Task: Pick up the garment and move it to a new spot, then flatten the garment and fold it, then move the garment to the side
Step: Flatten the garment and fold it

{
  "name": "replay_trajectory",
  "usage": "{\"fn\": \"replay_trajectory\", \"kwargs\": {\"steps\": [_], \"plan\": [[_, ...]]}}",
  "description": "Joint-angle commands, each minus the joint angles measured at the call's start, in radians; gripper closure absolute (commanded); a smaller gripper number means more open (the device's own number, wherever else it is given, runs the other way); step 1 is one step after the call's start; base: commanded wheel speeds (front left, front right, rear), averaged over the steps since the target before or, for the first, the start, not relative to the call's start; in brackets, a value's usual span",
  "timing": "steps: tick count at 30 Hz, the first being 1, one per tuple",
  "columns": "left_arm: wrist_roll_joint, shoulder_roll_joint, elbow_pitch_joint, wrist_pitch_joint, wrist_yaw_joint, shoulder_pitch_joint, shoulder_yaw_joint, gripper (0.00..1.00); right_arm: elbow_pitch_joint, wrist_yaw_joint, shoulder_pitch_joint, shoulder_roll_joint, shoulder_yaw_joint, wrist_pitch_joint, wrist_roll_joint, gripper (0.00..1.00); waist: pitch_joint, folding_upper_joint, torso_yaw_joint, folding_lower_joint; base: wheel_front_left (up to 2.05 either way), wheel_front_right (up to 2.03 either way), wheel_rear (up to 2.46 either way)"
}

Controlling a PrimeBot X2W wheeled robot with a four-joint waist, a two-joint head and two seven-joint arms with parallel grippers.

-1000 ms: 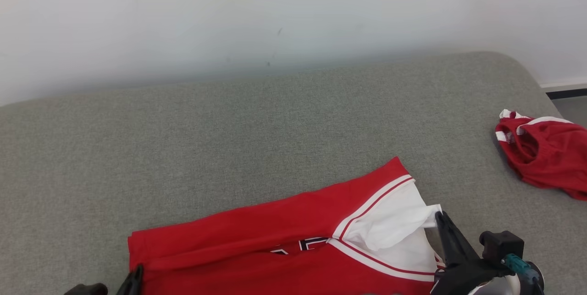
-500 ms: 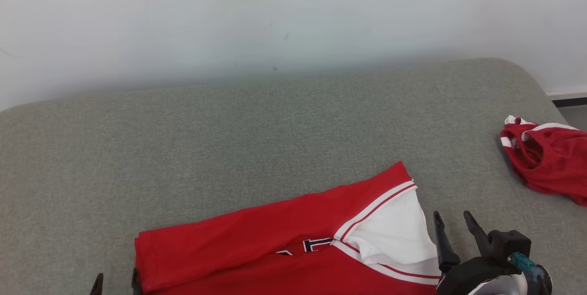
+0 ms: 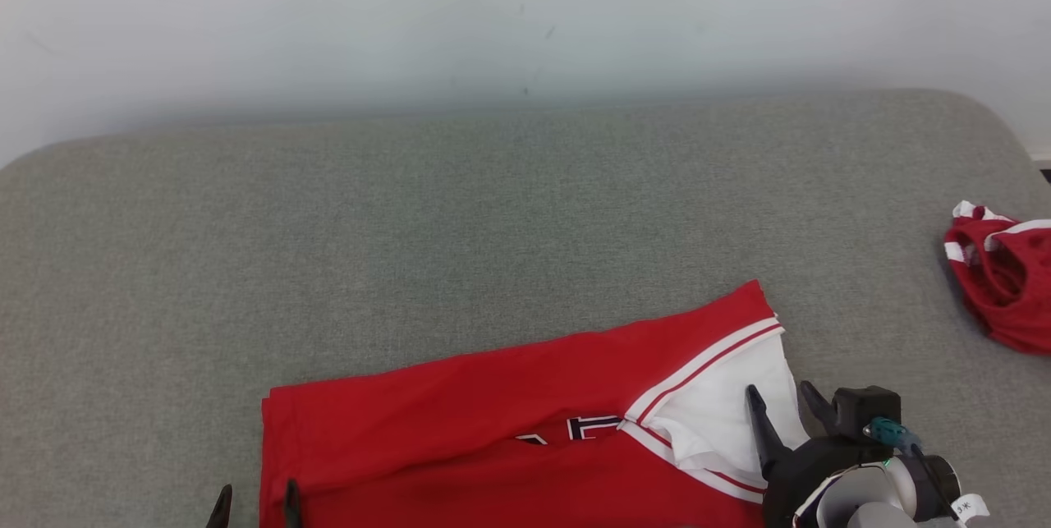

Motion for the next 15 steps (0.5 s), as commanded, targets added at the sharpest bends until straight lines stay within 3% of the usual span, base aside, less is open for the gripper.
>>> {"fn": "replay_trajectory", "kwargs": {"steps": [1, 12, 13, 14, 15], "plan": [[0.011, -0.008, 0.005, -0.003, -0.010, -0.016, 0.006, 0.00, 0.022, -0.003, -0.013, 0.007, -0.002, 0.021, -0.010, 0.00, 0.013, -0.0001, 0.013, -0.0001, 0.00, 0.00, 0.00], [0.013, -0.036, 0.034, -0.003, -0.049, -0.031, 0.038, 0.00, 0.162, -0.003, -0.030, 0.032, 0.032, 0.137, 0.028, 0.00, 0.025, -0.0001, 0.030, -0.0001, 0.00, 0.00, 0.00], [0.014, -0.037, 0.036, -0.003, -0.054, -0.031, 0.040, 0.00, 0.168, -0.002, -0.029, 0.035, 0.044, 0.140, 0.031, 0.40, 0.025, -0.0001, 0.030, -0.0001, 0.00, 0.00, 0.00], [0.016, -0.038, 0.037, -0.003, -0.057, -0.031, 0.042, 0.00, 0.171, -0.001, -0.028, 0.039, 0.052, 0.140, 0.038, 0.59, 0.024, -0.0001, 0.029, -0.0001, 0.00, 0.00, 0.00], [0.019, -0.039, 0.039, -0.003, -0.061, -0.031, 0.044, 0.00, 0.175, 0.000, -0.028, 0.040, 0.060, 0.139, 0.043, 0.96, 0.023, -0.0001, 0.029, -0.0001, 0.00, 0.00, 0.00]]}}
